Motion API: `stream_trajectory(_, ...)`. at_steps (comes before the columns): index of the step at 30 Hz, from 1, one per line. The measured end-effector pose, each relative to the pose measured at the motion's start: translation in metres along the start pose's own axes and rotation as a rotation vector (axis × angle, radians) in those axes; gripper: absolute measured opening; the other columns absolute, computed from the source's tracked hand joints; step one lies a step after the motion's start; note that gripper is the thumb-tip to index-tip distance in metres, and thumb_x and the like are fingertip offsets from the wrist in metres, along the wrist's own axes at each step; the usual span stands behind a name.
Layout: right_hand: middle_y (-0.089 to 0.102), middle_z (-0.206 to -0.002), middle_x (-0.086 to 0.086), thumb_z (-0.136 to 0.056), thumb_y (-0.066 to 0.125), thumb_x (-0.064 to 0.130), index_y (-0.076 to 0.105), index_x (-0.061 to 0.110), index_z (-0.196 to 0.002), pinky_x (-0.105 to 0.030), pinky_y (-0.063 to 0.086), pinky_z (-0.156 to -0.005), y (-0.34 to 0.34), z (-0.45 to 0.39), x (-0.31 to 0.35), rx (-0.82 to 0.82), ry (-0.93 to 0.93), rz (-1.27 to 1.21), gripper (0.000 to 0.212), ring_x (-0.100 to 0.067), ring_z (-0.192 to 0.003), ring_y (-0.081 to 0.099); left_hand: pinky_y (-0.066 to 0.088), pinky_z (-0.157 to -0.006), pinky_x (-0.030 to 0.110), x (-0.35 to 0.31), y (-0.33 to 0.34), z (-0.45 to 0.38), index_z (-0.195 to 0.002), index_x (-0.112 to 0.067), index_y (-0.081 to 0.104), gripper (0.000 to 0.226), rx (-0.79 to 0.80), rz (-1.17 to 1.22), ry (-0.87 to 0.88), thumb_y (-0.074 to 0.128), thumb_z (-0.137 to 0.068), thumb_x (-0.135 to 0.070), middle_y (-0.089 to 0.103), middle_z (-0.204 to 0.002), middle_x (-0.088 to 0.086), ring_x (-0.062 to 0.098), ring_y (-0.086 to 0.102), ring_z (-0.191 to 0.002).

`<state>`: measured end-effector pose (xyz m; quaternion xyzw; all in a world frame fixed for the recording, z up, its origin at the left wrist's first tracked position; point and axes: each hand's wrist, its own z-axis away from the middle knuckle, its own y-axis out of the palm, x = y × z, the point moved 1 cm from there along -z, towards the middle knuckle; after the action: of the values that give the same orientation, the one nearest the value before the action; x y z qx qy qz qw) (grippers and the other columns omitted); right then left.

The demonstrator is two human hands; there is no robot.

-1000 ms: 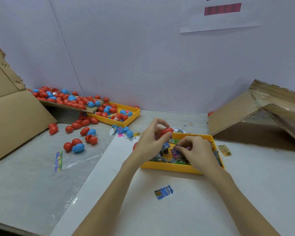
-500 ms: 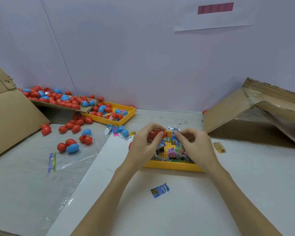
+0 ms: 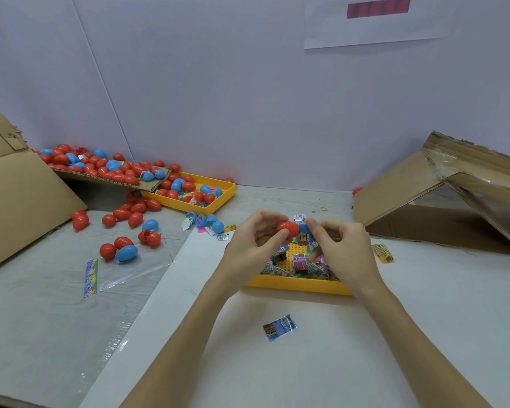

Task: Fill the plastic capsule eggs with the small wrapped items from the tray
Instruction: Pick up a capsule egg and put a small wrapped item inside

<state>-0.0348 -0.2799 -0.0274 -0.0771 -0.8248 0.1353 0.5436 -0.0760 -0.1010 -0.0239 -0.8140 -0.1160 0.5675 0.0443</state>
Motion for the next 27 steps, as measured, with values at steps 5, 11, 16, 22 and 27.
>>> stream_trajectory(5, 0.075, -0.068, 0.0, -0.099, 0.065, 0.033, 0.078, 0.017, -0.092, -0.013, 0.046, -0.05, 0.003, 0.002, 0.004, -0.001, 0.017, -0.078, 0.022, -0.011, -0.051, 0.07, 0.057, -0.086, 0.022, -0.001, 0.002, 0.002, -0.119, -0.019, 0.065, 0.024, 0.022, 0.033, -0.009, 0.069, -0.095, -0.016, 0.073, -0.109, -0.006, 0.013, 0.071, -0.104)
stream_trajectory(11, 0.08, -0.093, 0.004, -0.096, 0.07, 0.023, 0.077, 0.016, -0.11, -0.018, 0.055, -0.064, 0.006, 0.004, 0.006, 0.069, 0.095, -0.296, 0.017, -0.009, -0.084, 0.075, 0.059, -0.085, 0.025, -0.001, 0.002, 0.0, -0.121, -0.019, 0.066, 0.025, -0.052, 0.086, -0.034, 0.069, -0.096, -0.018, 0.074, -0.11, -0.004, 0.014, 0.073, -0.101)
stream_trajectory(16, 0.08, -0.098, 0.004, -0.092, 0.074, 0.018, 0.075, 0.016, -0.115, -0.021, 0.059, -0.074, 0.009, 0.003, 0.003, 0.04, 0.138, -0.363, 0.022, -0.011, -0.092, 0.075, 0.057, -0.08, 0.018, -0.002, 0.001, 0.0, -0.114, -0.02, 0.068, 0.02, -0.078, 0.113, -0.025, 0.069, -0.095, -0.013, 0.076, -0.104, -0.006, 0.013, 0.075, -0.095)
stream_trajectory(22, 0.079, -0.101, -0.001, -0.093, 0.073, 0.017, 0.073, 0.01, -0.12, -0.029, 0.061, -0.084, 0.011, 0.004, 0.003, 0.018, 0.148, -0.365, 0.028, -0.014, -0.09, 0.076, 0.056, -0.078, 0.015, -0.004, 0.0, 0.0, -0.115, -0.024, 0.069, 0.022, -0.087, 0.092, -0.005, 0.07, -0.095, -0.016, 0.076, -0.102, -0.008, 0.01, 0.073, -0.097)
stream_trajectory(27, 0.078, -0.105, -0.005, -0.094, 0.072, 0.016, 0.071, 0.007, -0.123, -0.032, 0.061, -0.088, 0.012, 0.005, 0.005, 0.01, 0.156, -0.372, 0.03, -0.015, -0.092, 0.076, 0.056, -0.078, 0.016, -0.004, 0.0, 0.0, -0.112, -0.031, 0.069, 0.021, -0.09, 0.09, -0.01, 0.07, -0.095, -0.02, 0.075, -0.102, -0.014, 0.008, 0.073, -0.097)
